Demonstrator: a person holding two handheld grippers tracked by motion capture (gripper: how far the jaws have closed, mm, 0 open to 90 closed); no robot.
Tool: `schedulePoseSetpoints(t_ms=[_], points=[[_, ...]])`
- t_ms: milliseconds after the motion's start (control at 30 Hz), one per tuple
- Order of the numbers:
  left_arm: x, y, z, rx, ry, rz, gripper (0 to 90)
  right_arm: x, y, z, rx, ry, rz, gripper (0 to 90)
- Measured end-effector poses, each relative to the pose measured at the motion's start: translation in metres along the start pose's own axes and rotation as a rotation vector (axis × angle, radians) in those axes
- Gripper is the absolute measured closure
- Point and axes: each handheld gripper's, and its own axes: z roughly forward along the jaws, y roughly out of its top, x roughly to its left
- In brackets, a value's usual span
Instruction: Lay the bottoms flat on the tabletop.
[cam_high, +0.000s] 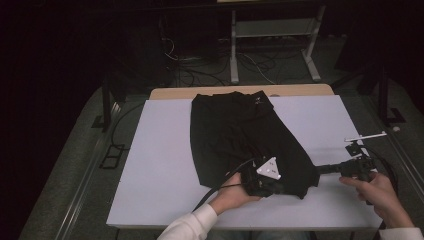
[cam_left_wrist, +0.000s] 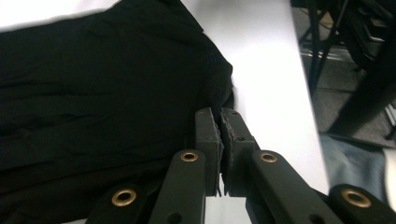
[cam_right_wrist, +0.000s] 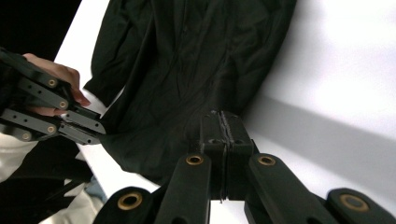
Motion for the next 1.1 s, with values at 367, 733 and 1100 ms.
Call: schedulePoseSetpoints(t_ms=[367, 733, 1100], points=[[-0.001, -0.019, 0.006, 0.019, -0.008, -0.057, 85.7, 0.001, -0.009, 0.015, -0.017, -0.030, -0.061, 80.4], [-0.001, -0.023, 0.007, 0.027, -0.008, -0.074, 85.5, -0.005, -0.029, 0.006, -0.063, -0.063, -0.108, 46.9], [-0.002, -0.025, 0.008, 0.031, -0.008, -0.077, 85.4, -0.011, -0.041, 0.013, -0.067, -0.020, -0.145, 45.9]])
